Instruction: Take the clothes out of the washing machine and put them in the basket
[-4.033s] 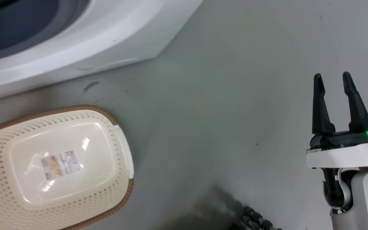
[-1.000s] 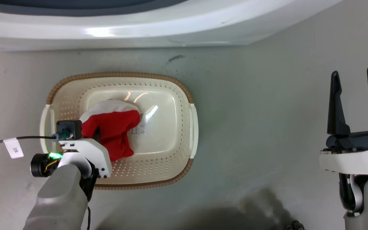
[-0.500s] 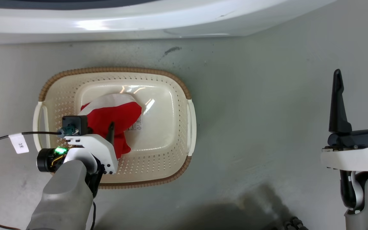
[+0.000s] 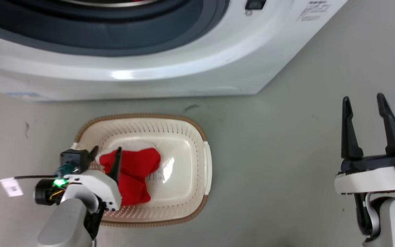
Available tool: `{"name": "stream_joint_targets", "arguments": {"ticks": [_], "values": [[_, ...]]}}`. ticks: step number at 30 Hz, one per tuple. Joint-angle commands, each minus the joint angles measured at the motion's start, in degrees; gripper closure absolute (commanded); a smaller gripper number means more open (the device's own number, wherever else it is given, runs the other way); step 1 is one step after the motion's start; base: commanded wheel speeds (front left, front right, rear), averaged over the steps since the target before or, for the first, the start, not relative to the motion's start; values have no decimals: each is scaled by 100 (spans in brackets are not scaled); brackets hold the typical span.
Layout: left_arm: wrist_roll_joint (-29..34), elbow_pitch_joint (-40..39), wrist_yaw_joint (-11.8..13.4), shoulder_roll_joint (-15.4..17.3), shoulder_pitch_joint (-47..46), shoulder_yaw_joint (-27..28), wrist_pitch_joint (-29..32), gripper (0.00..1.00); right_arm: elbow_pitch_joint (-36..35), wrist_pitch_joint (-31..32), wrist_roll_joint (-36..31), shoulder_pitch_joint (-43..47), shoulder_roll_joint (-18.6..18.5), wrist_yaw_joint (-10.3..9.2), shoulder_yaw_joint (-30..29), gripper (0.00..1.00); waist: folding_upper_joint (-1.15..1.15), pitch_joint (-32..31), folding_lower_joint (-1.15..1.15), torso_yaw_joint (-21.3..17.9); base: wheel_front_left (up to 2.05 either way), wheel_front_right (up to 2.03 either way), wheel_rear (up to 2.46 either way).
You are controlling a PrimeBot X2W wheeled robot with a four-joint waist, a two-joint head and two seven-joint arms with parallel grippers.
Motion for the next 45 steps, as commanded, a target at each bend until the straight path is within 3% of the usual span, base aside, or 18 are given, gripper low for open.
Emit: {"name": "stream_joint_targets", "arguments": {"ticks": [1,6,14,17,22,30,37,45], "values": [[69,-258,-5,30,222,128,-14,0,57,-12,37,126,1,-6,-7,0,0,-585,0,57,0,0,0],[442,-1361,28,80,800,600,-14,0,175,-12,60,291,1,-6,10,0,0,-1057,0,86,0,0,0],[1221,-2943,235,-167,1632,1169,-14,0,257,-12,119,483,1,-6,-14,0,0,-1462,0,89,0,0,0],[1371,-3388,207,-345,1908,1344,-14,0,288,-12,89,594,1,-6,-9,0,0,-1612,0,88,0,0,0],[1493,-3822,117,-536,2141,1435,-14,0,312,-12,106,695,1,-6,-60,0,0,-1750,0,33,0,0,0],[1449,-3915,12,-420,1902,1433,-14,0,296,-12,223,685,1,-6,45,0,0,-1662,0,-255,0,0,0],[1169,-3197,-3,140,871,1043,85,0,245,-12,318,552,1,-6,96,0,0,-1187,0,-659,0,0,0],[622,-2575,-6,971,-886,498,1162,0,123,-11,611,340,2,-6,110,0,0,-298,0,-1189,0,0,0]]}}
